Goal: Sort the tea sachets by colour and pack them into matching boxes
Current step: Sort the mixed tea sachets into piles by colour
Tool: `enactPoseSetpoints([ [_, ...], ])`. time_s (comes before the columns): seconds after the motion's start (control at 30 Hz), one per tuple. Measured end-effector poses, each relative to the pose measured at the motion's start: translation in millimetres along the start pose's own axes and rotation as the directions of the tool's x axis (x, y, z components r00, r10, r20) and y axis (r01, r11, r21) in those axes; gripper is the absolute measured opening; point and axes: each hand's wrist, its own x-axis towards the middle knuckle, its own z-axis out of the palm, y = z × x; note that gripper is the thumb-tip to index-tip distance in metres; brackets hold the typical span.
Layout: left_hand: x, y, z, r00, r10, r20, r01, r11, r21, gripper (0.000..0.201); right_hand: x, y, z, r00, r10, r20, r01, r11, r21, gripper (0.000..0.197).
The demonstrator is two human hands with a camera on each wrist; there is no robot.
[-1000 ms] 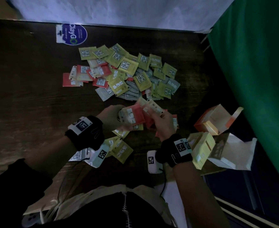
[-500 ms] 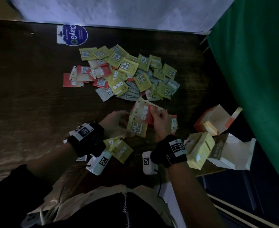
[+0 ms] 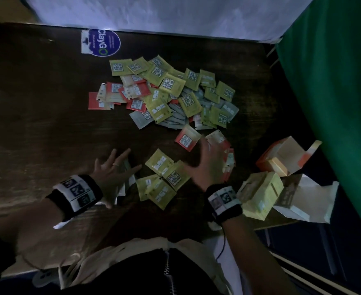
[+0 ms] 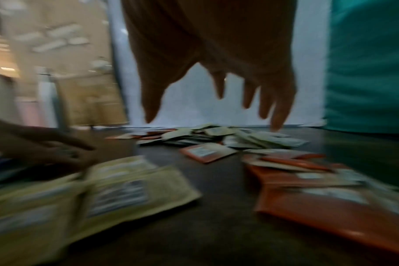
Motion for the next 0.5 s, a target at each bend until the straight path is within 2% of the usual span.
enactPoseSetpoints([
  [0.03, -0.8, -6.1, 5.6, 1.000, 0.022, -0.012, -0.022, 1.000, -0.002, 0.131, -8.1, -7.3, 9.6, 0.975, -0.145, 0.171, 0.152, 0.988, -0.030, 0.105],
  [0.07, 0.2, -13.2, 9.3, 0.998, 0.044, -0.036, -0.045, 0.999, -0.008, 0.120, -14.8, -14.0, 20.2, 0.917, -0.235, 0.324, 0.267, 0.962, -0.058, 0.110],
  [0.1, 1.4, -20.6, 10.3, 0.996, 0.061, -0.072, -0.062, 0.998, -0.020, 0.108, -19.1, -19.0, 30.4, 0.859, -0.275, 0.431, 0.344, 0.935, -0.090, 0.114],
  [0.13, 2.2, -28.2, 9.9, 0.991, 0.064, -0.118, -0.069, 0.997, -0.037, 0.097, -21.3, -22.1, 41.2, 0.823, -0.279, 0.495, 0.385, 0.915, -0.123, 0.115],
  [0.2, 3.8, -44.2, 5.7, 0.976, 0.039, -0.213, -0.062, 0.993, -0.098, 0.085, -21.9, -27.8, 57.1, 0.803, -0.271, 0.531, 0.417, 0.891, -0.177, 0.111],
  [0.27, 4.3, -56.4, -0.1, 0.965, -0.021, -0.262, -0.025, 0.985, -0.171, 0.080, -22.3, -33.9, 61.8, 0.808, -0.259, 0.530, 0.408, 0.894, -0.184, 0.100],
  [0.4, 7.9, -76.2, -13.1, 0.947, -0.185, -0.264, 0.103, 0.950, -0.296, 0.079, -25.9, -44.4, 69.0, 0.783, -0.356, 0.510, 0.469, 0.876, -0.109, 0.075],
  [0.5, 11.0, -81.4, -21.4, 0.940, -0.270, -0.211, 0.179, 0.912, -0.370, 0.082, -29.1, -51.4, 71.7, 0.740, -0.428, 0.519, 0.524, 0.851, -0.044, 0.069],
])
